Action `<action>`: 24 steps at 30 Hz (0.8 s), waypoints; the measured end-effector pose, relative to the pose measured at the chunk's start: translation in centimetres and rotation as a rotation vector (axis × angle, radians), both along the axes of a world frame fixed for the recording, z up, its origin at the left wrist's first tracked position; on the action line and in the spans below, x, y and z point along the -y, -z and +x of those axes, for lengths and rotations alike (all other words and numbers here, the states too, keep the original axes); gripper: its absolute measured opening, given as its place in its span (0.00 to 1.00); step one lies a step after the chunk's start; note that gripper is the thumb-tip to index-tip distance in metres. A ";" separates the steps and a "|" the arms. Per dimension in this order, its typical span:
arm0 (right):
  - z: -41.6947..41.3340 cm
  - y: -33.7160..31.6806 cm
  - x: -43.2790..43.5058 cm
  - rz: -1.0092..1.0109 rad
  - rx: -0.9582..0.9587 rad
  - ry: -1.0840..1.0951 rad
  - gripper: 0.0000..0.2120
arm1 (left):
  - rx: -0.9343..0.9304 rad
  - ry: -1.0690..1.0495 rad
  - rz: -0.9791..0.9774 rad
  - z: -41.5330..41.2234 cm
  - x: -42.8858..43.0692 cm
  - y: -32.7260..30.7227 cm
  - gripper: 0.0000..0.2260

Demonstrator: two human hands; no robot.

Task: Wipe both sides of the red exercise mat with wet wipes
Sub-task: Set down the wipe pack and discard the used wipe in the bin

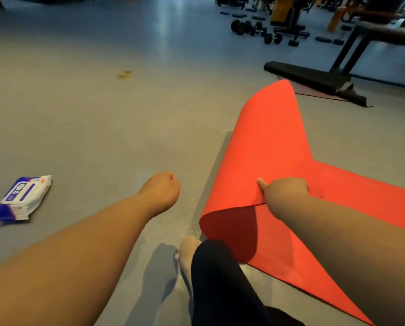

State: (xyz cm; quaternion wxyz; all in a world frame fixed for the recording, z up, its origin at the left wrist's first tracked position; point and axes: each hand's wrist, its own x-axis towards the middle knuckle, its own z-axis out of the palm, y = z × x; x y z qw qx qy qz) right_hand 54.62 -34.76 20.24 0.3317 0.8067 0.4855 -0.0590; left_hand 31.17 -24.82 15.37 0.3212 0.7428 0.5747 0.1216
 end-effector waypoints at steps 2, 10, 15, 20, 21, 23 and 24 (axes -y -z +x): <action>-2.3 1.3 -2.9 -0.009 0.051 -0.107 0.25 | 0.063 -0.063 -0.002 -1.7 -1.5 0.9 0.11; -15.7 5.0 -17.5 0.184 0.011 -0.914 0.15 | 0.254 -0.377 -0.111 -13.0 -8.1 5.3 0.03; -26.2 7.8 -23.7 0.160 -0.542 -0.842 0.23 | 0.338 -0.605 -0.190 -20.9 -10.4 6.1 0.08; -33.5 9.8 -25.7 0.046 -1.088 -0.590 0.20 | 0.417 -0.774 -0.218 -26.5 -10.0 7.2 0.05; -34.6 10.2 -25.9 0.020 -1.142 -0.557 0.19 | 0.413 -0.797 -0.228 -27.5 -9.6 7.5 0.04; -36.6 10.9 -26.2 -0.021 -1.233 -0.499 0.15 | 0.446 -0.833 -0.244 -29.2 -8.8 7.9 0.06; -37.6 11.1 -26.2 -0.049 -1.268 -0.473 0.14 | 0.473 -0.864 -0.246 -29.8 -8.3 8.0 0.08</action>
